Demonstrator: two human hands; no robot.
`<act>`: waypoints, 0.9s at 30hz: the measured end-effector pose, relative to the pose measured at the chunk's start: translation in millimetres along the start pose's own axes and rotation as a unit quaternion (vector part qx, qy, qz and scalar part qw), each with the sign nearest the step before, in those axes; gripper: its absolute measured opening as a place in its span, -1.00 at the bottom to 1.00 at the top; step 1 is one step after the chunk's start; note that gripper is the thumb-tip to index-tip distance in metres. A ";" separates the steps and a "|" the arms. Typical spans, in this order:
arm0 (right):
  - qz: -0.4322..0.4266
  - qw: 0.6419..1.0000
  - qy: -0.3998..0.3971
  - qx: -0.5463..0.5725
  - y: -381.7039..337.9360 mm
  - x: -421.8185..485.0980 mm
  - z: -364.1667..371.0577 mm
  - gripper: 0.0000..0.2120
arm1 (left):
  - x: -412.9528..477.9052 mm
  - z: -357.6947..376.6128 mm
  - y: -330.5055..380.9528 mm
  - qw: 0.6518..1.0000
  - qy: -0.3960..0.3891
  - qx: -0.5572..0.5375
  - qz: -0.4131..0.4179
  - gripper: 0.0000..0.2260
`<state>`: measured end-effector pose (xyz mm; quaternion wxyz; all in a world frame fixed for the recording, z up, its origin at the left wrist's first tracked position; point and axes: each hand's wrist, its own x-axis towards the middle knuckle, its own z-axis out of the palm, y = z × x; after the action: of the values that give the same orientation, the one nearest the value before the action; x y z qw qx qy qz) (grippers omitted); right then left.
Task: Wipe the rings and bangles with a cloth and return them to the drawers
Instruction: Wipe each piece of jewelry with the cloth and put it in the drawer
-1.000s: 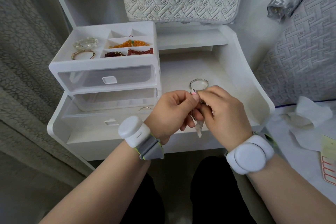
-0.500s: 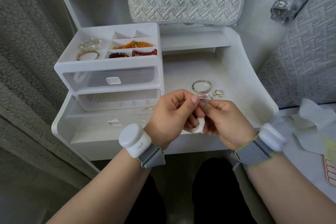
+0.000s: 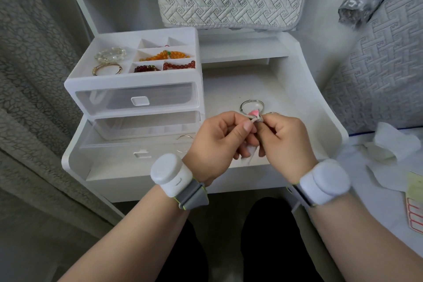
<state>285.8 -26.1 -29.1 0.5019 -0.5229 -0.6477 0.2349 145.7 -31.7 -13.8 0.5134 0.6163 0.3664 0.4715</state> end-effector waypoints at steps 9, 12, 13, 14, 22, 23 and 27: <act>0.161 0.879 -0.157 0.420 -1.1 -9.6 -1.2 -0.83 | -0.2 -2.6 -3.9 0.984 -0.008 -0.180 0.001 -0.83; 0.110 0.943 -0.116 0.292 6.2 -4.8 -5.0 -0.83 | 2.6 -3.0 -6.4 0.984 0.025 -0.175 -0.021 -0.84; 0.085 0.965 -0.105 0.225 7.5 -2.9 -7.3 -0.79 | 3.2 -3.2 -7.0 0.990 0.042 -0.135 -0.021 -0.84; 0.060 0.979 -0.102 0.164 7.9 -1.2 -9.6 -0.76 | 3.3 -4.0 -7.3 0.995 0.059 -0.078 -0.014 -0.84; -0.114 0.988 -0.064 -0.083 11.2 0.2 -14.3 -0.76 | 6.7 -12.2 -7.6 0.889 0.126 0.408 0.164 -0.96; -0.104 0.991 -0.066 -0.060 11.3 -0.1 -13.9 -0.76 | 7.5 -11.7 -7.9 0.885 0.135 0.413 0.168 -0.96; -0.050 0.989 -0.086 0.113 8.9 -4.1 -11.1 -0.85 | 6.8 -5.6 -7.0 0.940 0.166 0.287 0.078 -0.84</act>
<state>299.5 -29.3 -33.9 0.5113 -0.4076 -0.6831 0.3253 142.5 -22.3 -19.1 0.2080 0.6770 0.5171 0.4806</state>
